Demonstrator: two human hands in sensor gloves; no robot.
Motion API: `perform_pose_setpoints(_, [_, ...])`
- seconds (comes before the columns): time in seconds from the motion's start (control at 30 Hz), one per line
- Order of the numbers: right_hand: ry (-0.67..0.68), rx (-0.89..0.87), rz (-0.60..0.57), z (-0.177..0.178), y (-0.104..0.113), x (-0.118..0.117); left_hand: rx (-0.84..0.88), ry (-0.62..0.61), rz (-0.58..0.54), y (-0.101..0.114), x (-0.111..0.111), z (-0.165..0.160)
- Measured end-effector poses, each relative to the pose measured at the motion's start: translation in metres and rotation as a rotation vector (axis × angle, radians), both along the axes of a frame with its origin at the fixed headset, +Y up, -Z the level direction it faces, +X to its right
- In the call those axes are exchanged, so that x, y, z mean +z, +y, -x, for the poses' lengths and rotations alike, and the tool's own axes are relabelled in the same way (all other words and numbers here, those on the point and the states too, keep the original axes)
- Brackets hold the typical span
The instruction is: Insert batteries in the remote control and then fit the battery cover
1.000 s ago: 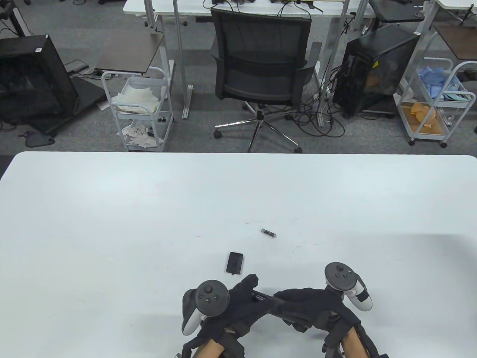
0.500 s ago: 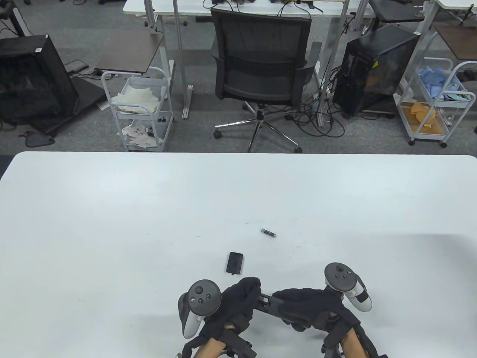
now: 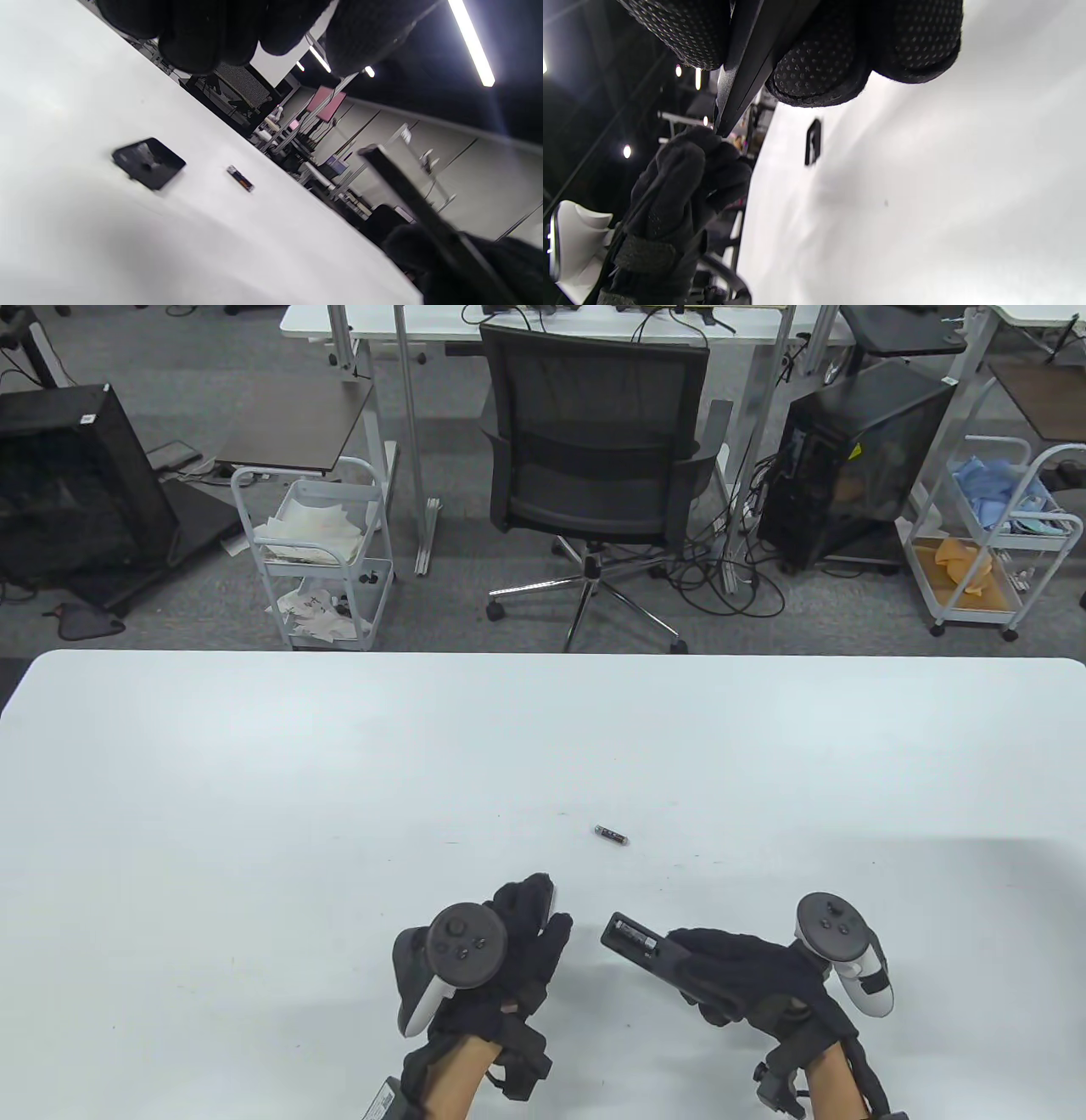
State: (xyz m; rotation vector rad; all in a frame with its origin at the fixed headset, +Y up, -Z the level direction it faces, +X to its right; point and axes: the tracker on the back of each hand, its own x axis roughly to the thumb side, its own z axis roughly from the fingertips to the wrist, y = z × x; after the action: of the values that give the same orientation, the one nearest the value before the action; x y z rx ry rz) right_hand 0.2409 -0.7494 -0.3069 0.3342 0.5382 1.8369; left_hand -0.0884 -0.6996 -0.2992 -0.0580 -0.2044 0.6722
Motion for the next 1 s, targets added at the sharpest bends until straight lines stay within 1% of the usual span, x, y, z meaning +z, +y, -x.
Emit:
perform_pose_setpoints(0.03, [-0.03,-0.003,-0.001,-0.005,0.0,-0.001,-0.051,0.011,0.006,0.004,-0.006,-0.004])
perform_pose_setpoints(0.1, [-0.074,-0.008,-0.005,-0.012,0.0,-0.002,-0.098,0.013,0.015,0.008,-0.018,-0.012])
perform_pose_setpoints(0.17, [-0.101,-0.017,-0.001,-0.018,-0.001,-0.003,-0.171,0.008,0.056,0.01,-0.03,-0.021])
perform_pose_setpoints(0.23, [-0.126,-0.021,0.0,-0.023,-0.002,-0.003,-0.311,-0.014,0.1,0.01,-0.044,-0.035])
perform_pose_setpoints(0.3, [-0.144,-0.012,-0.005,-0.027,-0.001,-0.005,-0.458,-0.036,0.114,0.011,-0.055,-0.046])
perform_pose_setpoints(0.33, [-0.159,0.001,-0.011,-0.03,-0.001,-0.005,-0.544,-0.069,0.12,0.01,-0.063,-0.053])
perform_pose_setpoints(0.4, [-0.182,0.022,-0.016,-0.034,-0.001,-0.006,-0.658,-0.098,0.116,0.011,-0.075,-0.065])
perform_pose_setpoints(0.47, [-0.206,0.042,-0.018,-0.039,-0.001,-0.007,-0.731,-0.151,0.163,0.009,-0.089,-0.075])
perform_pose_setpoints(0.5, [-0.214,0.046,-0.016,-0.041,-0.002,-0.008,-0.763,-0.148,0.184,0.008,-0.097,-0.081])
perform_pose_setpoints(0.57, [-0.225,0.046,-0.011,-0.044,-0.003,-0.008,-0.792,-0.165,0.224,0.006,-0.109,-0.09])
perform_pose_setpoints(0.63, [-0.232,0.042,-0.005,-0.046,-0.004,-0.009,-0.823,-0.14,0.278,0.002,-0.122,-0.1])
perform_pose_setpoints(0.77, [-0.24,0.064,-0.008,-0.046,-0.004,-0.009,-0.913,-0.152,0.345,-0.01,-0.144,-0.115])
perform_pose_setpoints(0.83, [-0.239,0.072,-0.007,-0.046,-0.005,-0.009,-0.927,-0.14,0.361,-0.015,-0.153,-0.12])
perform_pose_setpoints(0.93, [-0.237,0.073,-0.005,-0.045,-0.005,-0.009,-0.9,-0.13,0.346,-0.024,-0.162,-0.126])
perform_pose_setpoints(1.0, [-0.231,0.074,-0.008,-0.044,-0.004,-0.009,-0.932,-0.113,0.337,-0.028,-0.165,-0.129])
